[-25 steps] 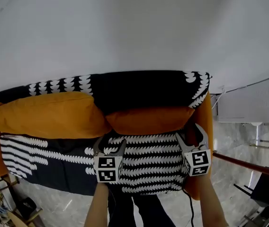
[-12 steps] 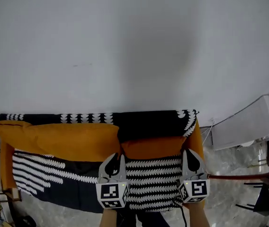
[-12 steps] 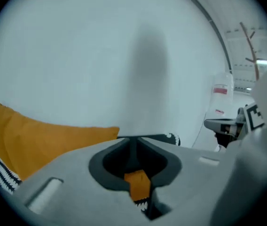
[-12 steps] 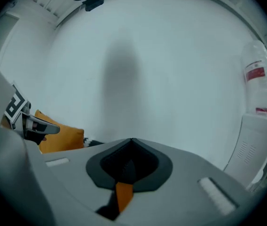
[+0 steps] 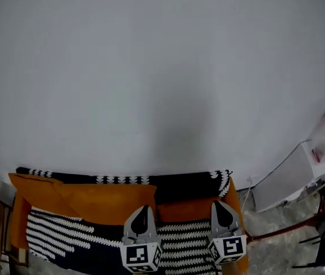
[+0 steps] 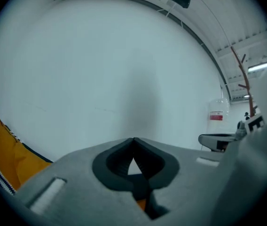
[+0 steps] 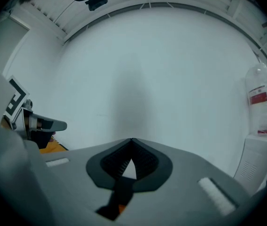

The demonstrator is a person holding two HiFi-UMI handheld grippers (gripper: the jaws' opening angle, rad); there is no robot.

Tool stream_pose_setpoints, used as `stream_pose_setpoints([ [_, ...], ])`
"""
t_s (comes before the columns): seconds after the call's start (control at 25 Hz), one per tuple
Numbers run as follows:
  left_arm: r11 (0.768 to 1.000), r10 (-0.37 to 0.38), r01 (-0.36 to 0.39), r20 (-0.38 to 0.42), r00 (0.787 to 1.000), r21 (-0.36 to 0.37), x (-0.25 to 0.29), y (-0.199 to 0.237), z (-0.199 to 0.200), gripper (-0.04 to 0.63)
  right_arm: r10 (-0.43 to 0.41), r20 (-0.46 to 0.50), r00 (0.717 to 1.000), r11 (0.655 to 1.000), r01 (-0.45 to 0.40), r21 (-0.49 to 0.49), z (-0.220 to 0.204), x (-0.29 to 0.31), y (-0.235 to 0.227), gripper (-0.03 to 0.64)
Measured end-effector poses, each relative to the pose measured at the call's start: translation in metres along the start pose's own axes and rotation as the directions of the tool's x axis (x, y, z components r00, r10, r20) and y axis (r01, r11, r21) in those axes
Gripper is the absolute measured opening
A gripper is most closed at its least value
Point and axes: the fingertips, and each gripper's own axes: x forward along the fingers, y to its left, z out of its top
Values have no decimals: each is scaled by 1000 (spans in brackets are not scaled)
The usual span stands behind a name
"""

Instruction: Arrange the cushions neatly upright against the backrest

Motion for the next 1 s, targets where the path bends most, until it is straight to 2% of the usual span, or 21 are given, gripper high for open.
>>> stream_pose_setpoints([
  [0.28,999,31,-34,111,993,23,-47,-1,66,5,32,82,996,999,-30,-16,64,-26,35,9],
  [0.48,997,46,-56,177,983,54,-73,4,102,5,37,121,992,999,-35,-22,93,-37,54,9],
  [0.68,994,58,-74,177,983,85,-92,5,106,5,38,121,992,999,-38,-4,93,-48,56,9],
  [1.0,993,46,-63,167,985,100,-91,4,105,5,40,130,991,999,-39,-7,100,-47,62,9],
])
